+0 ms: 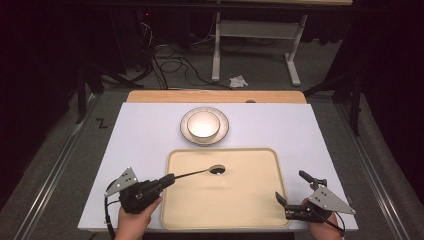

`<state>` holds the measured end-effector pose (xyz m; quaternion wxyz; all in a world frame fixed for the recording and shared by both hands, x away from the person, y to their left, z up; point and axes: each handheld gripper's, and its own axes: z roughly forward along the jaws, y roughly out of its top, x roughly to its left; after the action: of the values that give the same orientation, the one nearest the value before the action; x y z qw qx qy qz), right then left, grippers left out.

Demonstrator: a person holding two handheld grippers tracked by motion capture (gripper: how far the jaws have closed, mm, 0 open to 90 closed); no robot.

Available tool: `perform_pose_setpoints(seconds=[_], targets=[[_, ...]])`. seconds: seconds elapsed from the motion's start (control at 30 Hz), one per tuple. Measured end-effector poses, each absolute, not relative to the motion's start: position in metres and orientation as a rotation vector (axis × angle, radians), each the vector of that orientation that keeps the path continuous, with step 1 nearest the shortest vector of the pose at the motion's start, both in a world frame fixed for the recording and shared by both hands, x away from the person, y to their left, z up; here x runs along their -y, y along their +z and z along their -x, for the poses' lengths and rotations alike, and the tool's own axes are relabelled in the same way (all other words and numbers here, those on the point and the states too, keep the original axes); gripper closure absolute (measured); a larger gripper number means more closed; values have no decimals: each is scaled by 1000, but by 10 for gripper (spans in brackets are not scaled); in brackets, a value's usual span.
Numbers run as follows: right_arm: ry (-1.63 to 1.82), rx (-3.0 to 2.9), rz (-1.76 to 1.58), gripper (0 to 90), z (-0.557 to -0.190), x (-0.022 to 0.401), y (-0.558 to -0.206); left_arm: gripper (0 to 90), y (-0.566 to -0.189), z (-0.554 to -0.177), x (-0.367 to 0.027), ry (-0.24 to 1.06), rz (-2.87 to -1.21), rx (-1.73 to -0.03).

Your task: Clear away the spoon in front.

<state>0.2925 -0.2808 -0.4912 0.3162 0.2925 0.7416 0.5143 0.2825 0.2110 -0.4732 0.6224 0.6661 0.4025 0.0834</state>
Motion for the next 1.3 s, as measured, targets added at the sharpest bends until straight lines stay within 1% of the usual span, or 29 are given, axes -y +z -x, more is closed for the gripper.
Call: perform_pose_setpoints(seconds=[0.47,0.67,0.87,1.0,1.17,1.3], targets=[[1354,-1961,-764,6,-292,280,-492,896,-499,-296,-209,-24,-1539,-992],[1352,-1960,-778,6,-293,281,-492,895,-505,-297,-206,-71,-1550,-1009],[1357,-1956,-759,6,-293,281,-491,884,-510,-299,-207,-75,-1551,-1033],[1359,-1958,-765,5,-293,281,-491,846,-514,-301,-209,-54,-1576,-1063],[1359,-1959,-758,6,-293,281,-491,843,-514,-302,-209,-32,-1592,-1075],[1358,-1959,-757,5,-293,281,-491,806,-513,-301,-207,-8,-1608,-1080]])
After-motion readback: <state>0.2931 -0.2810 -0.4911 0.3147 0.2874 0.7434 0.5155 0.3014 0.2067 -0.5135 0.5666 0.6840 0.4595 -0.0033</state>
